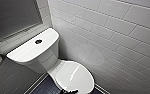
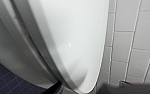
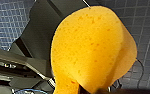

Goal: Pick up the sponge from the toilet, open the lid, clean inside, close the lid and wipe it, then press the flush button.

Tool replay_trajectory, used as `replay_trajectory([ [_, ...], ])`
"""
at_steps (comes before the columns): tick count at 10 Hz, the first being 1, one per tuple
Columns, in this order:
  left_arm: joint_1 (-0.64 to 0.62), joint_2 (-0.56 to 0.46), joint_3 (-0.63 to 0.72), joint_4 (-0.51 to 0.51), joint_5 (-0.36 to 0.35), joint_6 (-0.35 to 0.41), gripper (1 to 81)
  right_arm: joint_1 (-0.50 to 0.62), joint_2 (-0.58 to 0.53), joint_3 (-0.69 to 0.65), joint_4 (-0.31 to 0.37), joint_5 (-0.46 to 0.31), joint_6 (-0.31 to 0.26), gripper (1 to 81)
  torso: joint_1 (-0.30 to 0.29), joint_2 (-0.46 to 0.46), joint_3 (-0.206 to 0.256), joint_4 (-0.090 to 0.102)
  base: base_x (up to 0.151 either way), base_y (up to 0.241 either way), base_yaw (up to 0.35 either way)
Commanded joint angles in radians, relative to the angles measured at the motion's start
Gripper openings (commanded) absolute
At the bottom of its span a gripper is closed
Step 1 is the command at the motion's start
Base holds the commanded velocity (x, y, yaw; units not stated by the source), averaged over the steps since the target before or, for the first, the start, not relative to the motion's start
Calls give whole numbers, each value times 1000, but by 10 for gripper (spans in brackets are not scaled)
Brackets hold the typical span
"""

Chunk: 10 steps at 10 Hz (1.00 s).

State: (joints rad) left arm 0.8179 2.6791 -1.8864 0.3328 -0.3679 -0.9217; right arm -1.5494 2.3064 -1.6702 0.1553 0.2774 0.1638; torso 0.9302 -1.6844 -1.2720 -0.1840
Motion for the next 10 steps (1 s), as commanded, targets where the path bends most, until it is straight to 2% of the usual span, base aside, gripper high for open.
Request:
replay_trajectory([
  [1,-125,-10,24,60,-79,20,811,-9,-45,23,-16,-80,-3,10,0,0,0,0,0,0,0],
  [6,-128,-1,-26,49,-85,-221,811,-9,-39,21,-23,-80,-4,10,0,0,0,0,0,0,0],
  [8,-128,-1,-60,51,-129,-238,811,-9,-39,28,-31,-80,-4,10,0,0,0,0,0,0,0],
  [10,-128,-4,-62,54,-129,-237,811,-5,-37,32,-31,-80,-4,10,0,0,0,0,0,0,0],
])
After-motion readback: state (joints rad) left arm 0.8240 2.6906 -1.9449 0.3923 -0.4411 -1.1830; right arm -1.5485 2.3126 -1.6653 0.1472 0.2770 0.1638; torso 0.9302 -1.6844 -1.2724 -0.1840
